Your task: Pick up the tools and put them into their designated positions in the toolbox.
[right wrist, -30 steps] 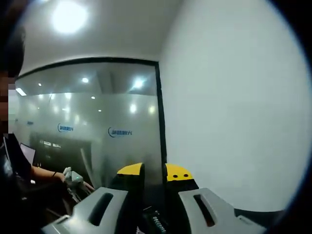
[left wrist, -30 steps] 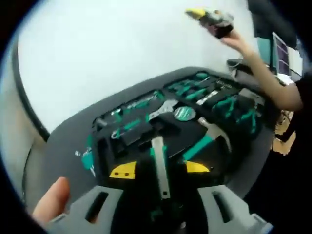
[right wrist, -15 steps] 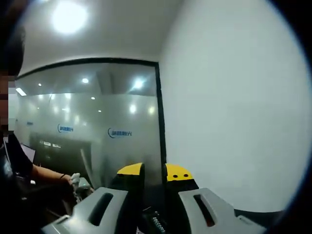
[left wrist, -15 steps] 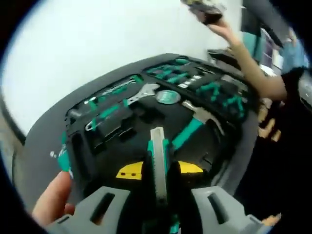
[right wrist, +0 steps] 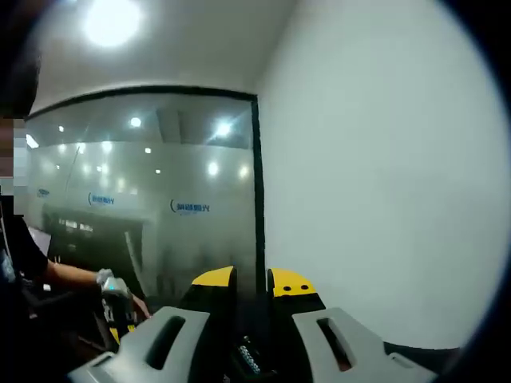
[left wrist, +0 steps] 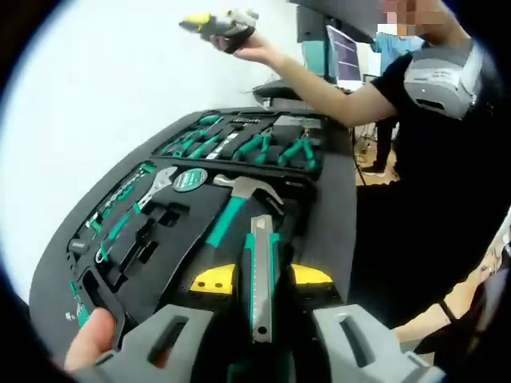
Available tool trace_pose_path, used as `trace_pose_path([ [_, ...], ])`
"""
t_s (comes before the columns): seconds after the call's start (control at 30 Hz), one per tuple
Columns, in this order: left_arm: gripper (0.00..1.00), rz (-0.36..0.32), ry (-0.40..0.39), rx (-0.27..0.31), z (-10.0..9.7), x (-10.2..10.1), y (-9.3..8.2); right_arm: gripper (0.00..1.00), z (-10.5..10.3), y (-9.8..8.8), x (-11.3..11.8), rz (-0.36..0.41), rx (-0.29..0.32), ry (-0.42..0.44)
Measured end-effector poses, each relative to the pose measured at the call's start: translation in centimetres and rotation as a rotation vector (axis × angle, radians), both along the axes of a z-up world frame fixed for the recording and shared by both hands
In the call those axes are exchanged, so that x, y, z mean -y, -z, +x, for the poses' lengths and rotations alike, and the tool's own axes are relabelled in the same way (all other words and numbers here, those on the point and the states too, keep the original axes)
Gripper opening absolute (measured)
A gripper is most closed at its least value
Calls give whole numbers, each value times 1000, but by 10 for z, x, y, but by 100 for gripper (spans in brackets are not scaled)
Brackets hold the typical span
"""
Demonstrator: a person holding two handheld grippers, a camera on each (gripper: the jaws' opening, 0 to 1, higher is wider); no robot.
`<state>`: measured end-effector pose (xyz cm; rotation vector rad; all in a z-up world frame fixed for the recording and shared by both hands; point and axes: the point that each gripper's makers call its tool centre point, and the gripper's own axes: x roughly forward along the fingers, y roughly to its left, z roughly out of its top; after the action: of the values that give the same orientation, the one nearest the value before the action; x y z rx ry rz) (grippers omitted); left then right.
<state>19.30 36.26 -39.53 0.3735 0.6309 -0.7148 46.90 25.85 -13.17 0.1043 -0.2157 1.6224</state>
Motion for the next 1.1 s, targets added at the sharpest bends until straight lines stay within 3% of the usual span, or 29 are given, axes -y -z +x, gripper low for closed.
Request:
trace_pose_path([
  [0.1,19,15,78,-22,-4,5,1,10,-37,8,-18,-53,115,-38],
  [0.17,19,19,81,-45,-2,7,2,7,-75,24,-34,-118,166,-130],
  [0.27,19,27,107,-65,-2,8,3,0,-150,78,-63,-273,266,-350],
  [0.33,19,29,124,-80,-1,9,3,0,-191,116,-83,-365,267,-432],
  [0.37,19,31,131,-85,-1,9,3,0,-205,132,-89,-421,239,-473],
  [0.4,19,36,141,-91,-2,12,4,0,-226,162,-93,-526,257,-516],
  [0.43,19,42,147,-93,-2,13,4,0,-233,171,-94,-555,265,-527],
  [0.47,19,54,157,-90,-3,14,3,0,-247,204,-99,-627,381,-499],
  [0.5,19,63,161,-85,-3,14,3,0,-249,211,-100,-644,426,-491],
  [0.53,20,77,158,-61,-2,15,2,0,-256,231,-97,-686,547,-494],
  [0.63,24,103,76,-28,-4,8,0,0,-268,255,-95,-733,662,-541],
  [0.7,24,135,-2,7,-6,-2,-5,0,-275,260,-92,-725,683,-581],
  [0.87,19,195,-129,43,-30,-37,-16,0,-274,258,-91,-717,629,-602],
  [0.9,19,213,-150,44,-33,-44,-16,0,-276,268,-84,-754,651,-620],
  [0.93,19,229,-185,50,-36,-53,-18,0,-276,270,-88,-728,679,-591],
  [0.97,19,219,-202,52,-36,-55,-19,0,-283,263,-89,-636,802,-643],
  [1.03,19,209,-204,42,-41,-57,-18,0,-284,267,-92,-664,818,-625],
  [1.1,19,238,-196,28,-44,-59,-14,0,-276,266,-88,-679,779,-628],
])
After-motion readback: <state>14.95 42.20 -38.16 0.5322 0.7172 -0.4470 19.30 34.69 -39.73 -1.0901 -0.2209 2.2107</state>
